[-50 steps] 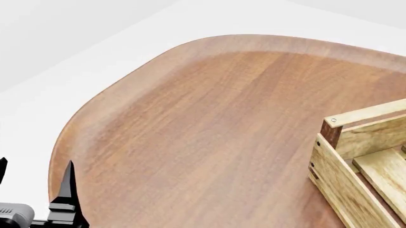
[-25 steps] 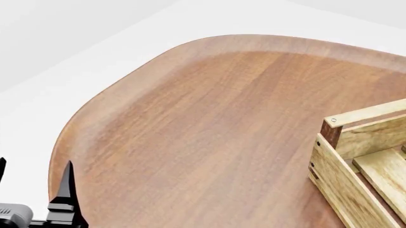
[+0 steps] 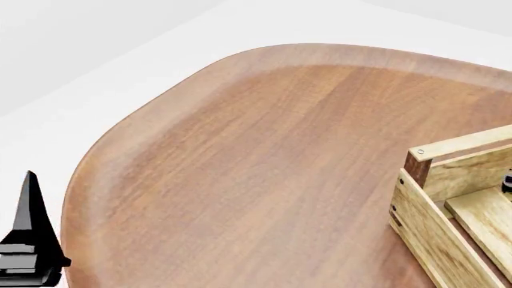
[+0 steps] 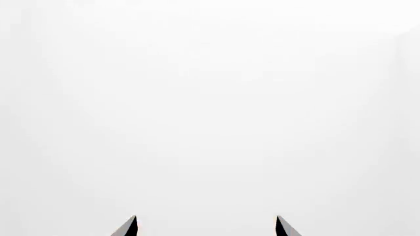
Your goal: Pick up the salad dressing and put it in the tray.
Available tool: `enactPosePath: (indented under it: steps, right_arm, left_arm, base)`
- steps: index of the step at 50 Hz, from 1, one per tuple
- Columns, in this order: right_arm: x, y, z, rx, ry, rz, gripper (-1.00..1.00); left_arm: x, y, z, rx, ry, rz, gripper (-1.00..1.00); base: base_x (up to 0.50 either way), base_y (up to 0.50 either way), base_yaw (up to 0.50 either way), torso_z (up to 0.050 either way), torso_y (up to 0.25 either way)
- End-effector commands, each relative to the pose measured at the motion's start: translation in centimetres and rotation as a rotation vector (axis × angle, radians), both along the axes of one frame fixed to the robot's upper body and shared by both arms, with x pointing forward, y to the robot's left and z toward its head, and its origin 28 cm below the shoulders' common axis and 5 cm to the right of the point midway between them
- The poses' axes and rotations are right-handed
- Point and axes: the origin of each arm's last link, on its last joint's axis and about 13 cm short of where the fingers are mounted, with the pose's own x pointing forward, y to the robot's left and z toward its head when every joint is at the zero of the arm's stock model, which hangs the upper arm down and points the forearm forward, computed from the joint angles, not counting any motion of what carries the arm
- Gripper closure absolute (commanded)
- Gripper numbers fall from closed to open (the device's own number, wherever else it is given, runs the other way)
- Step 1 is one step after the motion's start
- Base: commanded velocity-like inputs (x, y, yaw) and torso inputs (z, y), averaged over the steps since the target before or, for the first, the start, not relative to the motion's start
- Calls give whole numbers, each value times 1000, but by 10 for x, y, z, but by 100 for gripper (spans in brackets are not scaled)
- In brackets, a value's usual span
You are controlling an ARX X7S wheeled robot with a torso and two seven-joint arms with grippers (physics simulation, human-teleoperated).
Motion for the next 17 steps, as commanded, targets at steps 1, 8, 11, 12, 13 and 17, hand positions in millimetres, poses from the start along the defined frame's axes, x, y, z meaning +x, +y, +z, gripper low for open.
enactPosePath:
  steps: [1,8,11,12,13,17]
  right_arm:
    - [-47,34,15,-50,-184,102,-100]
    - [-74,47,23,-90,-318,120,-100]
    - [-77,49,20,-134,-360,79,-100]
    - [-81,50,19,-147,-385,69,-100]
    - [-83,51,19,-147,-394,69,-100]
    - [-101,53,24,-115,-496,62,-100]
  left_arm:
    - [-16,8,24,-71,-268,45,-100]
    - [-30,11,36,-69,-394,35,-100]
    - [-37,13,42,-112,-426,28,-100]
    - [-42,13,45,-119,-473,36,-100]
    - [-44,13,46,-117,-488,44,-100]
    - [-53,16,52,-148,-582,92,-100]
  base:
    - [0,0,0,0,0]
    - [0,0,0,0,0]
    - [0,0,0,0,0]
    - [0,0,0,0,0]
    - [0,0,0,0,0]
    - [0,0,0,0,0]
